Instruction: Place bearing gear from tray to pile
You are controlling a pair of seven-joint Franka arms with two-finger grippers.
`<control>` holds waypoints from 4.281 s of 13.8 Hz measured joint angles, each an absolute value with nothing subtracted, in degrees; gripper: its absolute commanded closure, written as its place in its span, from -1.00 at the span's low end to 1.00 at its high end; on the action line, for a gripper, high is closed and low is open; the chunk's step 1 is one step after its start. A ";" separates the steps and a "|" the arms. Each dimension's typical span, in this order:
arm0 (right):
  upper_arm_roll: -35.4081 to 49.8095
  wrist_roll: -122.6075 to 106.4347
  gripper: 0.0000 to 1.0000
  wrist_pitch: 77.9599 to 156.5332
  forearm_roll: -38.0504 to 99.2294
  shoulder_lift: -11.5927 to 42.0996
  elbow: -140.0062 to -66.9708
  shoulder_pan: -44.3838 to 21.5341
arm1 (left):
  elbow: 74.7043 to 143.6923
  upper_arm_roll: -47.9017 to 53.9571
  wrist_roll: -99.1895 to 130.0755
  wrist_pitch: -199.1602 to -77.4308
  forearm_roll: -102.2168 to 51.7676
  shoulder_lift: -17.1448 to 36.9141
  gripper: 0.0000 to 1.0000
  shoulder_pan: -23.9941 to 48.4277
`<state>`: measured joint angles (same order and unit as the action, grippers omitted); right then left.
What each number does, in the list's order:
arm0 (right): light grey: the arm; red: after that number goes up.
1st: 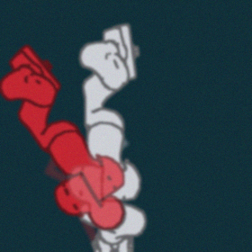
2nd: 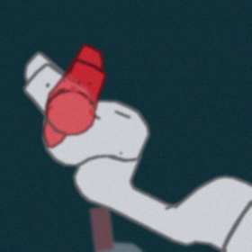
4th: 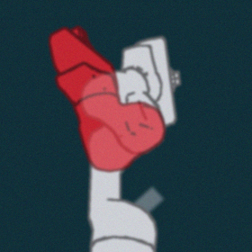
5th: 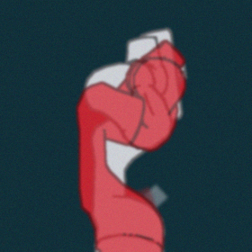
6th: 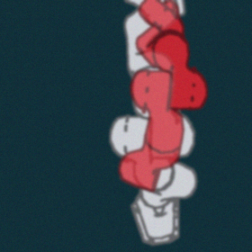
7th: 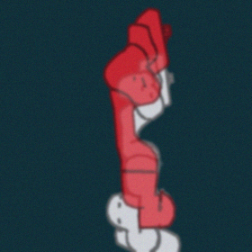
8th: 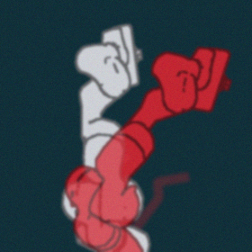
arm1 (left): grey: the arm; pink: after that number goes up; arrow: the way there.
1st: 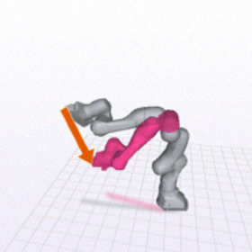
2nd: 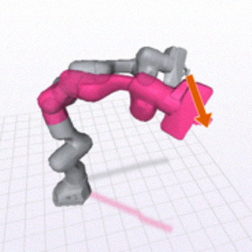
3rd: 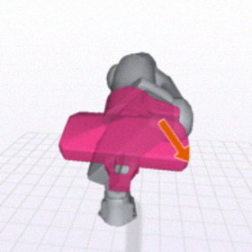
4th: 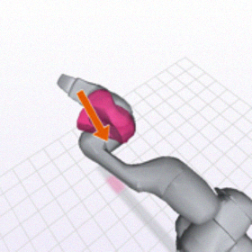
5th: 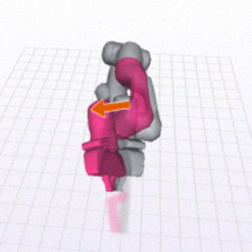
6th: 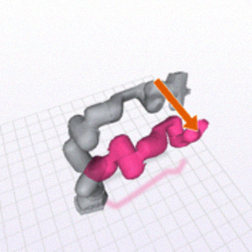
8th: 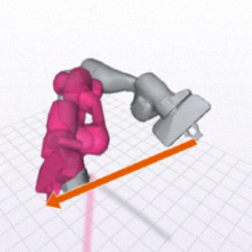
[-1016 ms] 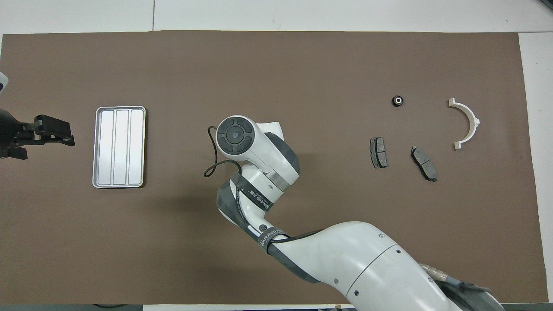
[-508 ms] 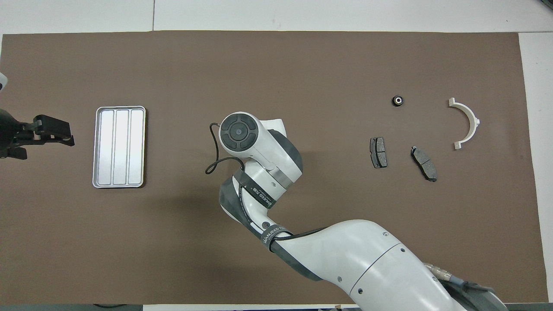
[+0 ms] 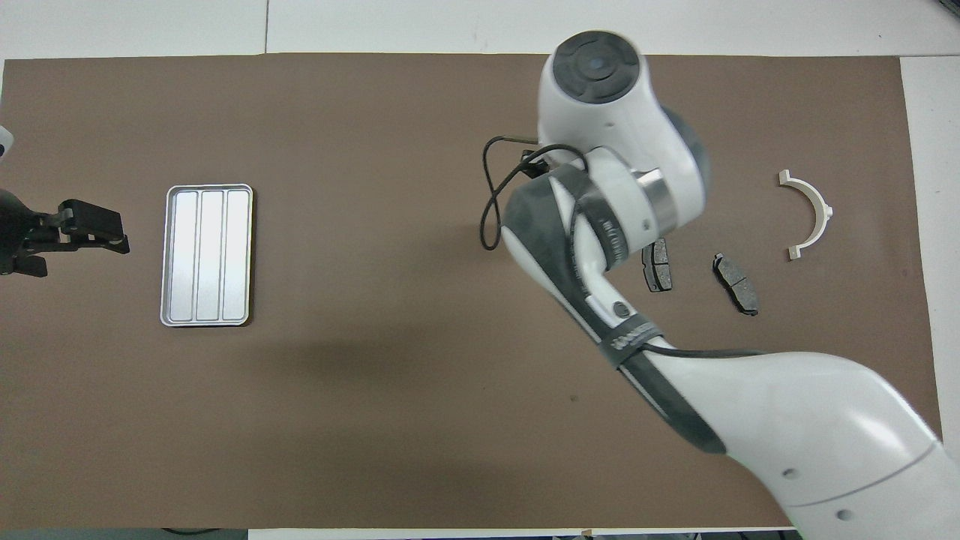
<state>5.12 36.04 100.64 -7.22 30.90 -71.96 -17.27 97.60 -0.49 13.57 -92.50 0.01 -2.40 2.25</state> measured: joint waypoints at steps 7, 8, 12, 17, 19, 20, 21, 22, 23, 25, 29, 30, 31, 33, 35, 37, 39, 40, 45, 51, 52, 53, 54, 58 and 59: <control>5.33 2.14 1.00 103.85 -5.66 29.57 -74.77 1.43 | 97.60 -0.48 13.57 -92.50 0.01 -2.40 -1.00 2.25; 5.37 0.20 1.00 107.05 -5.66 29.82 -76.79 2.83 | 97.60 -0.48 13.57 -92.50 0.01 -2.40 -1.00 2.25; 5.38 -3.54 1.00 117.78 -5.66 32.55 -83.80 6.13 | 97.60 -0.48 13.57 -92.50 0.01 -2.40 -1.00 2.25; 5.45 -4.90 1.00 125.13 -5.66 36.64 -85.54 7.28 | 97.60 -0.48 13.57 -92.50 0.01 -2.40 -1.00 2.25; 5.45 -4.90 1.00 128.44 -5.66 37.24 -87.04 7.28 | 97.60 -0.48 13.57 -92.50 0.01 -2.40 -1.00 2.25; 5.45 -4.90 1.00 128.79 -5.67 37.15 -87.24 7.28 | 97.60 -0.48 13.57 -92.50 0.01 -2.40 -1.00 2.25; 5.46 -4.90 1.00 128.94 -5.67 37.17 -87.32 7.28 | 97.60 -0.48 13.57 -92.50 0.01 -2.40 -1.00 2.25; 5.46 -4.90 -0.12 128.94 -5.67 37.16 -87.32 7.28 | 97.60 -0.48 13.57 -92.50 0.01 -2.40 -1.00 2.25; 5.46 -4.90 -0.99 128.94 -5.67 37.17 -87.32 7.28 | 97.60 -0.48 13.57 -92.50 0.01 -2.40 -1.00 2.25; 5.56 -4.90 -1.00 128.94 -5.66 37.17 -87.31 7.09 | 97.60 -0.48 13.57 -92.50 0.01 -2.40 -1.00 2.25; 6.20 -4.10 -1.00 121.12 -5.67 33.27 -85.79 5.74 | 97.60 -0.47 13.57 -92.50 0.01 -2.40 -1.00 2.25; 6.23 -3.30 -1.00 117.64 -5.67 30.73 -85.18 4.73 | 97.60 -0.47 13.57 -92.50 0.01 -2.40 -1.00 2.25; 6.25 -2.37 -1.00 114.23 -5.67 27.81 -84.85 3.74 | 97.60 -0.47 13.57 -92.50 0.01 -2.40 -1.00 2.25; 6.28 -0.85 -1.00 108.28 -5.67 22.01 -84.65 1.96 | 97.60 -0.47 13.57 -92.50 0.01 -2.40 -1.00 2.25; 6.32 -0.48 -1.00 103.52 -5.66 16.65 -84.57 0.98 | 97.60 -0.47 13.57 -92.50 0.01 -2.40 -1.00 2.25; 6.43 -0.48 -1.00 98.64 -5.64 11.90 -84.59 0.89 | 97.60 -0.47 13.57 -92.50 0.01 -2.40 -1.00 2.25; 6.42 -0.48 -1.00 94.88 -4.85 8.33 -84.67 0.98 | 97.60 -0.47 13.57 -92.50 0.01 -2.40 -1.00 2.25; 6.42 -0.48 -1.00 93.24 -4.48 6.99 -84.70 0.98 | 97.60 -0.47 13.57 -92.50 0.01 -2.40 -1.00 2.25; 5.28 -0.41 -1.00 85.85 -1.26 1.10 -84.80 0.95 | 97.60 -0.47 13.57 -92.50 0.01 -2.40 -1.00 2.25; -2.12 -2.45 -1.00 86.36 0.38 -0.15 -87.60 -1.40 | 97.60 -0.47 13.57 -92.50 0.01 -2.40 -1.00 2.25; -2.11 -2.46 -1.00 86.96 0.38 -0.15 -88.23 -1.51 | 97.60 -0.47 13.57 -92.50 0.01 -2.40 -1.00 2.25; -2.10 -2.51 -1.00 87.05 0.38 -0.15 -88.50 -1.82 | 97.60 -0.47 13.57 -92.50 0.01 -2.40 -1.00 2.25; -2.02 -2.60 -1.00 87.05 0.38 -0.15 -88.55 -2.04 | 97.60 -0.47 13.57 -92.50 0.01 -2.40 -1.00 2.25; -1.87 -2.69 -1.00 87.69 0.38 -0.31 -88.53 -1.99 | 97.60 -0.47 13.57 -92.50 0.01 -2.40 -1.00 2.25; -1.78 -2.69 -1.00 88.43 0.38 -0.30 -88.55 -1.88 | 97.60 -0.47 13.57 -92.50 0.00 -2.40 -1.00 2.25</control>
<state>-1.78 -2.69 88.43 0.38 -0.30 -88.55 -1.88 97.60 -0.47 13.57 -92.50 0.00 -2.40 2.25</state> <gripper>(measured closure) 0.000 0.000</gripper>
